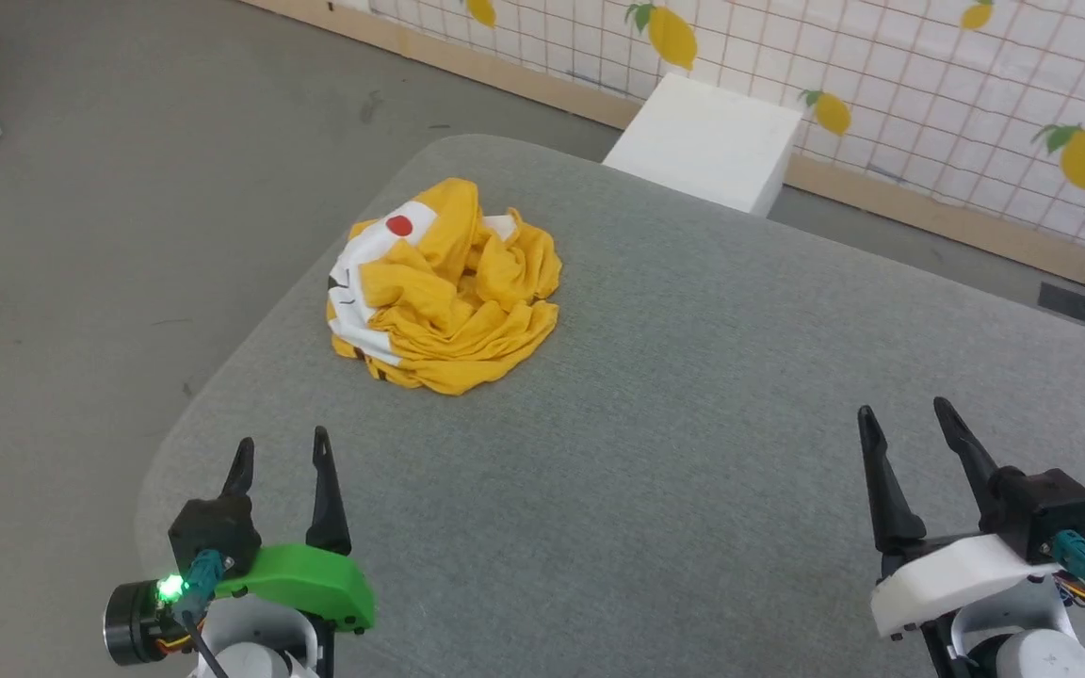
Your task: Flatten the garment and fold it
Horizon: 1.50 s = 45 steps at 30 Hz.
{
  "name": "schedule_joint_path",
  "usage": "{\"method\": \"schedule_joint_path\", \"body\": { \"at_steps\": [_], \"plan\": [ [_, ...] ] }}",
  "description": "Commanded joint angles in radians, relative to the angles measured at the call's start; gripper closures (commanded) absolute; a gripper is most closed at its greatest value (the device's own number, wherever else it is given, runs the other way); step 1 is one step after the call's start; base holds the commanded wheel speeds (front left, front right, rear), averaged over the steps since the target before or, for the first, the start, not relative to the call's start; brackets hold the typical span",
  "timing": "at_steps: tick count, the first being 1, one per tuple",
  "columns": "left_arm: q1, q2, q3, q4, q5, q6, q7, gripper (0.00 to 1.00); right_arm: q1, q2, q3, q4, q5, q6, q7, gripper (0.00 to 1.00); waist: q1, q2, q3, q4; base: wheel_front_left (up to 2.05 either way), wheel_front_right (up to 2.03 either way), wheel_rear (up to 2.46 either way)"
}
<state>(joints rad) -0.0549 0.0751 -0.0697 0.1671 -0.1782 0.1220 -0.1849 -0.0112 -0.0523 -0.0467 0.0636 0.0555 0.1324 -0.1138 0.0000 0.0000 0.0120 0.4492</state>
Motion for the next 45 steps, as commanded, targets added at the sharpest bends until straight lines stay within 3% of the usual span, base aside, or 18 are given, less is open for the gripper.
{"method": "schedule_joint_path", "body": {
  "at_steps": [1,32,40,45],
  "plan": [
    [-0.025,0.010,-0.002,0.007,-0.017,0.009,-0.010,0.00,-0.019,0.001,-0.004,0.006,0.008,-0.001,-0.010,0.00,0.0000,0.0000,-0.001,0.011,0.00,0.00,0.00],
    [-0.049,0.017,-0.023,0.067,-0.083,0.047,-0.077,0.00,-0.036,0.002,-0.021,0.024,0.023,-0.002,-0.043,0.00,0.0000,0.0000,0.012,0.153,0.00,0.00,0.00],
    [-0.058,0.019,-0.014,0.061,-0.090,0.041,-0.077,0.00,-0.049,0.002,-0.011,0.019,0.023,-0.002,-0.041,0.00,0.0000,0.0000,0.034,0.126,0.00,0.00,0.00],
    [-0.130,0.030,0.000,0.068,-0.144,-0.008,-0.054,0.00,-0.084,0.002,0.009,-0.008,0.005,-0.002,-0.024,0.00,0.0000,0.0000,0.120,0.066,0.00,0.00,0.00]
  ]
}}
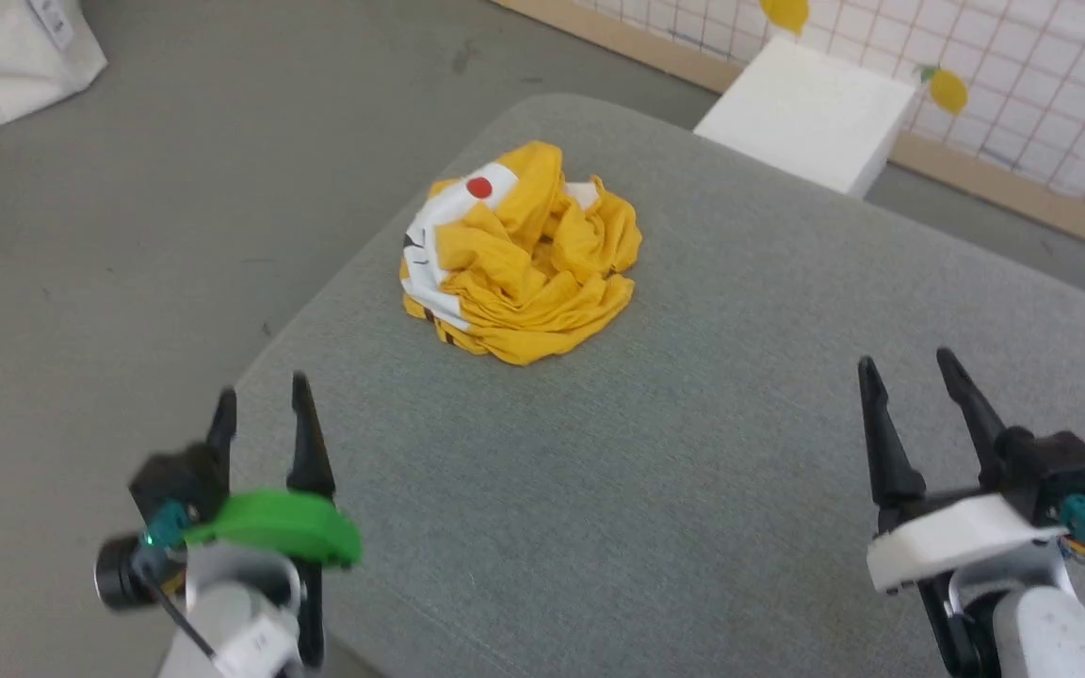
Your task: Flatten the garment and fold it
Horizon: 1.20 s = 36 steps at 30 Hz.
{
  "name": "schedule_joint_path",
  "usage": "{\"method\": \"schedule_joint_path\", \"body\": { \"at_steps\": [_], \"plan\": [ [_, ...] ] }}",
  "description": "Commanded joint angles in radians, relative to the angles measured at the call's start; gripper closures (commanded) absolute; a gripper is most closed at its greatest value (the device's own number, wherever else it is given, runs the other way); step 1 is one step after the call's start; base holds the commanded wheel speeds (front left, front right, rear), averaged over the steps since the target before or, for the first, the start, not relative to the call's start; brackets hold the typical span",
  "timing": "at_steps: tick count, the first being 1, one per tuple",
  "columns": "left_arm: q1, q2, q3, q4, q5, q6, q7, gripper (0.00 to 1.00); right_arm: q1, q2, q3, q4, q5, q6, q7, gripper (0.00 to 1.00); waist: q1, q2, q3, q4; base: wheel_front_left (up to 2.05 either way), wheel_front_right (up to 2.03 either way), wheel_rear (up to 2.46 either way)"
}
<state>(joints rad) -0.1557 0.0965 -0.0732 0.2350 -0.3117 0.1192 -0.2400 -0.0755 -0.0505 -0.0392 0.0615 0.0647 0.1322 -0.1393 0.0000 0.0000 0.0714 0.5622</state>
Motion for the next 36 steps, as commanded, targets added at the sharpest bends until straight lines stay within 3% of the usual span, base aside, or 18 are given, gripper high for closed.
{"method": "schedule_joint_path", "body": {
  "at_steps": [1,13,19,26,33,34,35,36],
  "plan": [
    [-0.061,0.016,0.009,0.006,-0.024,-0.018,0.012,0.00,-0.033,0.000,0.007,-0.016,-0.012,-0.002,0.009,0.00,0.0000,0.0000,0.090,-0.066,0.00,0.00,0.00],
    [-0.463,0.161,0.096,0.157,-0.165,-0.118,0.243,0.00,-0.194,0.000,0.056,-0.071,-0.062,-0.002,0.029,0.00,0.0000,0.0000,0.409,-0.303,0.00,0.00,0.00],
    [-0.582,0.244,0.151,0.233,-0.236,-0.122,0.400,0.00,-0.256,0.000,0.072,-0.073,-0.058,-0.002,0.013,0.00,0.0000,0.0000,0.526,-0.400,0.00,0.00,0.00],
    [-0.609,0.279,0.208,0.316,-0.320,-0.050,0.612,0.00,-0.294,0.000,0.079,-0.045,-0.049,-0.002,-0.020,0.00,0.0000,0.0000,0.588,-0.458,0.00,0.00,0.00],
    [-0.521,0.287,0.200,0.376,-0.341,0.035,0.814,0.00,-0.299,0.000,0.082,-0.003,-0.030,-0.002,-0.047,0.00,0.0000,0.0000,0.557,-0.476,0.00,0.00,0.00],
    [-0.505,0.286,0.193,0.372,-0.340,0.041,0.834,0.51,-0.297,0.000,0.082,0.003,-0.027,-0.002,-0.051,0.00,0.0000,0.0000,0.545,-0.476,0.00,0.00,0.00],
    [-0.487,0.289,0.187,0.361,-0.337,0.043,0.849,0.93,-0.294,0.000,0.082,0.011,-0.023,-0.002,-0.055,0.00,0.0000,0.0000,0.529,-0.476,0.00,0.00,0.00],
    [-0.475,0.294,0.184,0.349,-0.331,0.043,0.848,1.00,-0.291,0.000,0.082,0.017,-0.020,-0.002,-0.058,0.00,0.0000,0.0000,0.514,-0.474,0.00,0.00,0.00]
  ]
}}
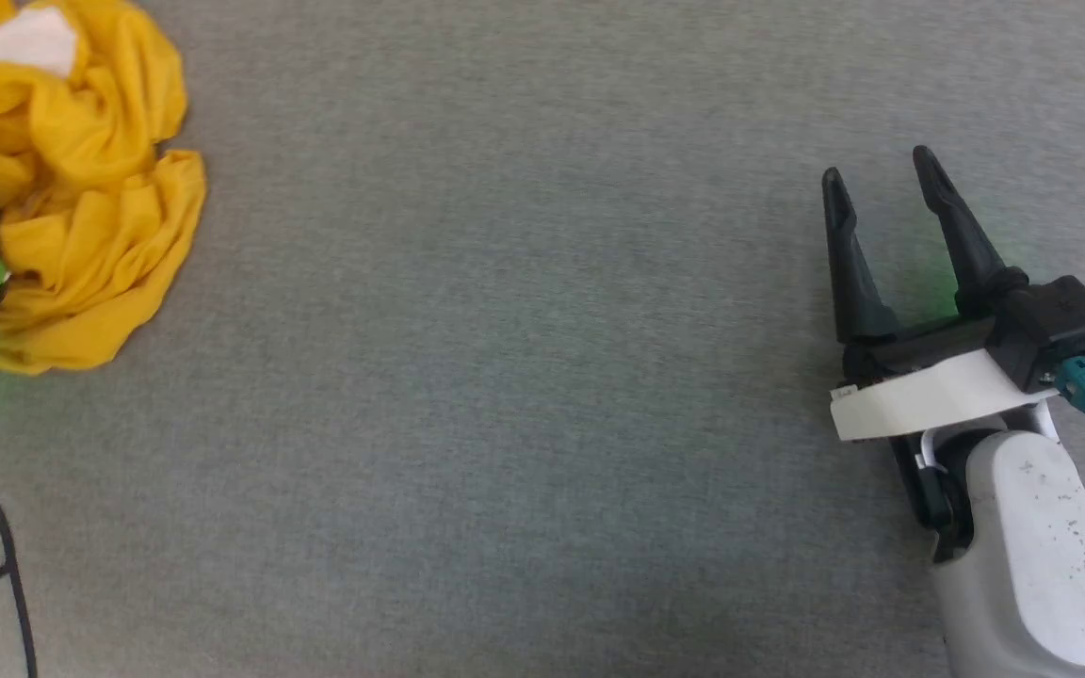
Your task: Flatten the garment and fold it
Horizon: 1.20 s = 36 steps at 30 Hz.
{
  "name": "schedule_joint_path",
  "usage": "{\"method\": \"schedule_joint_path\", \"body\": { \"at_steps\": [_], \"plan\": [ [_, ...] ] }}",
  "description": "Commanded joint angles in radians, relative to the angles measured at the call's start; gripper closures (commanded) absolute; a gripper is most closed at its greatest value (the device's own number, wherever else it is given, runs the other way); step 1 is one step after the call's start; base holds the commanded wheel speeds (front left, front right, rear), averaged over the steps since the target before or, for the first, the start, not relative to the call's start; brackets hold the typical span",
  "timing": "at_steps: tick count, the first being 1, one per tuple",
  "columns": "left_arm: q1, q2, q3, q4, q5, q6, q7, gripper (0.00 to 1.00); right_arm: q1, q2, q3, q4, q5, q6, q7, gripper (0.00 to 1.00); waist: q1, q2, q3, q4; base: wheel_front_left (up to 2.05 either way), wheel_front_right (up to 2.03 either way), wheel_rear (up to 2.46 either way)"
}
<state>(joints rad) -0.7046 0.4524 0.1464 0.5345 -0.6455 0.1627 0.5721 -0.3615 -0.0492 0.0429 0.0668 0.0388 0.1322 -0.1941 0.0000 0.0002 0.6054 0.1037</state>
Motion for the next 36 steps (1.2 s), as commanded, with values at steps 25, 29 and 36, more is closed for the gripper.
{"method": "schedule_joint_path", "body": {
  "at_steps": [25,29,36],
  "plan": [
    [-0.119,-0.122,-0.316,-0.356,0.315,-0.117,-0.694,1.00,0.232,-0.001,-0.100,0.088,0.081,-0.002,-0.024,0.00,0.0000,-0.0002,-0.527,-0.109,0.00,0.00,0.00],
    [-0.147,-0.207,-0.393,-0.363,0.296,-0.144,-0.665,1.00,0.248,-0.001,-0.104,0.077,0.084,-0.002,-0.016,0.00,0.0000,-0.0002,-0.537,-0.151,0.00,0.00,0.00],
    [-0.109,-0.338,-0.525,-0.271,0.247,-0.195,-0.616,1.00,0.258,-0.001,-0.103,0.056,0.091,-0.002,-0.004,0.00,0.0000,-0.0002,-0.529,-0.235,0.00,0.00,0.00]
  ]
}}
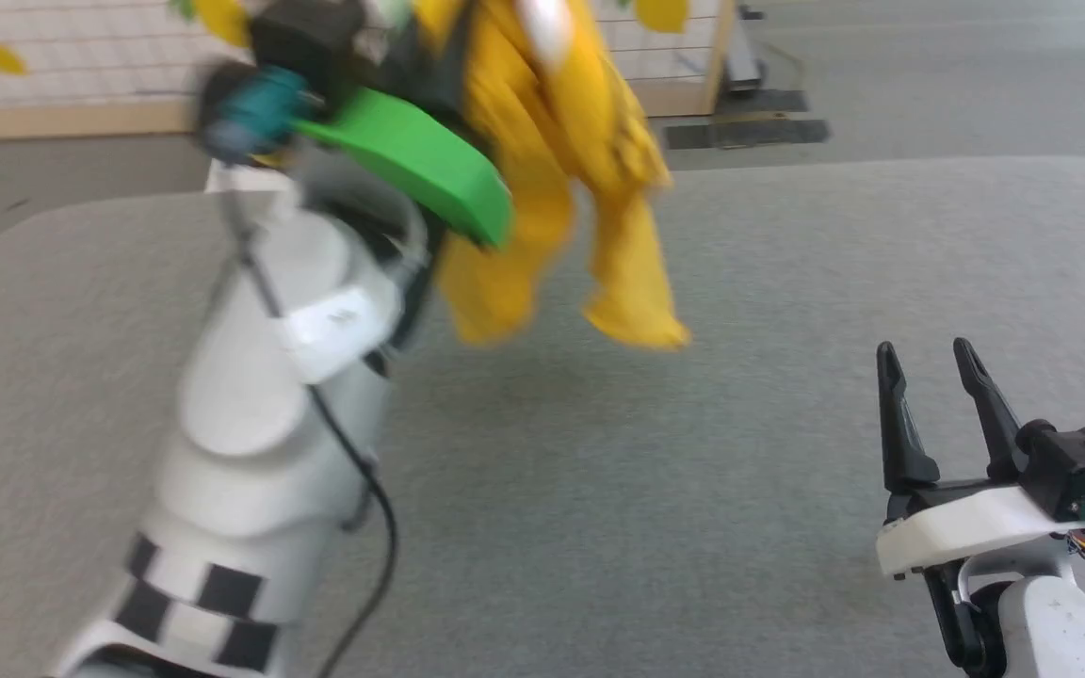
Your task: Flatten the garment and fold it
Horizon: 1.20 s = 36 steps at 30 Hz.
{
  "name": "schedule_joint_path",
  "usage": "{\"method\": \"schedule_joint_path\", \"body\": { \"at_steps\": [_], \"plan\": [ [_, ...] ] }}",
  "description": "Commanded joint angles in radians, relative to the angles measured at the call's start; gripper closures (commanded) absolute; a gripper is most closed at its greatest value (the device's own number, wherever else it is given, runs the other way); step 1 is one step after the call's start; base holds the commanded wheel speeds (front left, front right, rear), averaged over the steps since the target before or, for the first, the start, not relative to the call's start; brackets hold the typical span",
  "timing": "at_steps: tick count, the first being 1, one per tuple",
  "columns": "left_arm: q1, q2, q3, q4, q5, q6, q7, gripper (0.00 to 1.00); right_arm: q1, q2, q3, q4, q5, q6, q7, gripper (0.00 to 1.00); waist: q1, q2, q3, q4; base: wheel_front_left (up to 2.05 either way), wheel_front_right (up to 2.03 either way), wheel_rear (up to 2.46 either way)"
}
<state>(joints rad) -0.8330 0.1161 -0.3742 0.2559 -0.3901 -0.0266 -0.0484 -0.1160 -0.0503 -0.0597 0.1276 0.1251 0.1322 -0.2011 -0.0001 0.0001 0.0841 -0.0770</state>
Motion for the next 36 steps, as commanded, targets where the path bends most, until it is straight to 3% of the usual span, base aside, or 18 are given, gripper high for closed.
{"method": "schedule_joint_path", "body": {
  "at_steps": [1,7,14,15,16,17,20,22,26,36],
  "plan": [
    [0.031,-0.011,-0.022,0.027,-0.016,-0.014,0.018,1.00,0.012,0.000,0.000,-0.007,0.004,-0.002,0.005,0.00,0.0001,-0.0001,-0.006,-0.064,0.00,0.00,0.00],
    [0.157,-0.048,-0.154,0.209,-0.119,-0.059,0.263,1.00,0.015,0.000,-0.003,-0.013,0.009,-0.002,0.008,0.00,0.0001,-0.0001,0.012,-0.121,0.00,0.00,0.00],
    [0.277,-0.044,-0.273,0.385,-0.170,-0.074,0.572,1.00,0.025,0.000,-0.004,-0.010,0.017,-0.002,0.005,0.00,0.0001,-0.0001,0.020,-0.138,0.00,0.00,0.00],
    [0.287,-0.040,-0.277,0.396,-0.172,-0.066,0.596,0.82,0.027,0.000,-0.005,-0.010,0.017,-0.002,0.004,0.00,0.0001,-0.0001,0.020,-0.137,0.00,0.00,0.00],
    [0.293,-0.038,-0.276,0.399,-0.173,-0.056,0.603,0.29,0.029,0.000,-0.006,-0.010,0.017,-0.002,0.004,0.00,0.0001,-0.0001,0.020,-0.133,0.00,0.00,0.00],
    [0.300,-0.036,-0.275,0.397,-0.174,-0.046,0.605,0.00,0.030,0.000,-0.007,-0.009,0.017,-0.002,0.005,0.00,0.0001,-0.0001,0.020,-0.128,0.00,0.00,0.00],
    [0.325,-0.035,-0.263,0.380,-0.197,-0.035,0.616,0.00,0.031,0.000,-0.007,-0.009,0.012,-0.002,0.007,0.00,0.0001,-0.0001,0.014,-0.111,0.00,0.00,0.00],
    [0.340,-0.030,-0.249,0.345,-0.210,-0.032,0.599,0.00,0.032,0.000,-0.008,-0.011,0.009,-0.002,0.009,0.00,0.0001,-0.0001,0.007,-0.095,0.00,0.00,0.00],
    [0.371,-0.010,-0.198,0.227,-0.209,-0.010,0.455,0.00,0.035,0.000,-0.007,-0.015,0.004,-0.002,0.013,0.00,0.0001,-0.0001,-0.007,-0.064,0.00,0.00,0.00],
    [0.484,0.082,-0.014,0.002,-0.155,0.065,-0.039,0.00,0.061,0.000,-0.014,-0.050,-0.019,-0.002,0.040,0.00,0.0001,-0.0001,-0.036,0.018,0.00,0.00,0.00]
  ]
}}
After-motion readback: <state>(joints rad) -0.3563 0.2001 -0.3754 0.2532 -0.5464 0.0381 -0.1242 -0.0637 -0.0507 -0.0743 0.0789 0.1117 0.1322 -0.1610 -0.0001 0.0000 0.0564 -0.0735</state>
